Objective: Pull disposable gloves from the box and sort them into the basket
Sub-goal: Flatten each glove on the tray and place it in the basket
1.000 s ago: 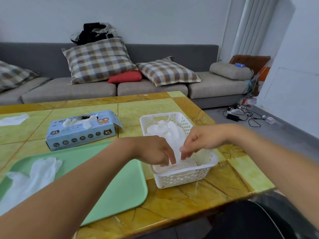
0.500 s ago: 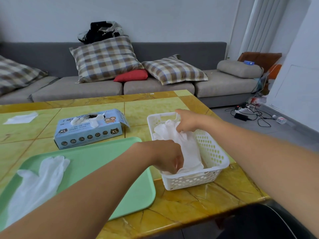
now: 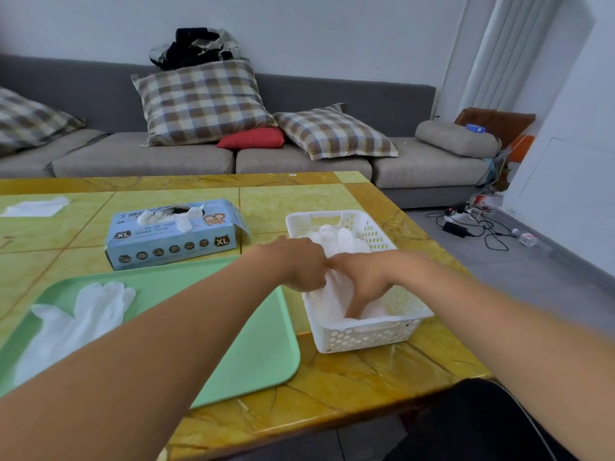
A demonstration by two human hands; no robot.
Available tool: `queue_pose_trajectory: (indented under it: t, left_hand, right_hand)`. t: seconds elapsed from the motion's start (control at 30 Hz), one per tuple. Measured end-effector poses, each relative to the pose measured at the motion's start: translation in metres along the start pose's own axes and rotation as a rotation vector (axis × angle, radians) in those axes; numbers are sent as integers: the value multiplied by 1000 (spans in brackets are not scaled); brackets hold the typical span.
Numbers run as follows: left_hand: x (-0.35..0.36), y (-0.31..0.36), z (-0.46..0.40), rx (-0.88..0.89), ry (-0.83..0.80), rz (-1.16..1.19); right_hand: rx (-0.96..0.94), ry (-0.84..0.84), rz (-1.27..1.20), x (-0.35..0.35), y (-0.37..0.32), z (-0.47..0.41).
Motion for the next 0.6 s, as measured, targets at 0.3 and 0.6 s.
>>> queue_pose_trajectory:
  t: [0.3, 0.6]
  left_hand:
    - [-30, -184, 193, -331, 519, 366]
    - [67, -272, 282, -558, 215, 466]
  right_hand:
    - [-461, 364, -208, -97, -193, 21]
    - [-574, 295, 18, -13, -352, -69]
Point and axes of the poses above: each hand's wrist, its own z-axis away from the middle knuckle, its own x-axis out of the palm, y = z × x, the point moved 10 cm from there along -z, towards the middle knuckle, and after that the axes turned 5 degrees about z, right-handed, at the moved point
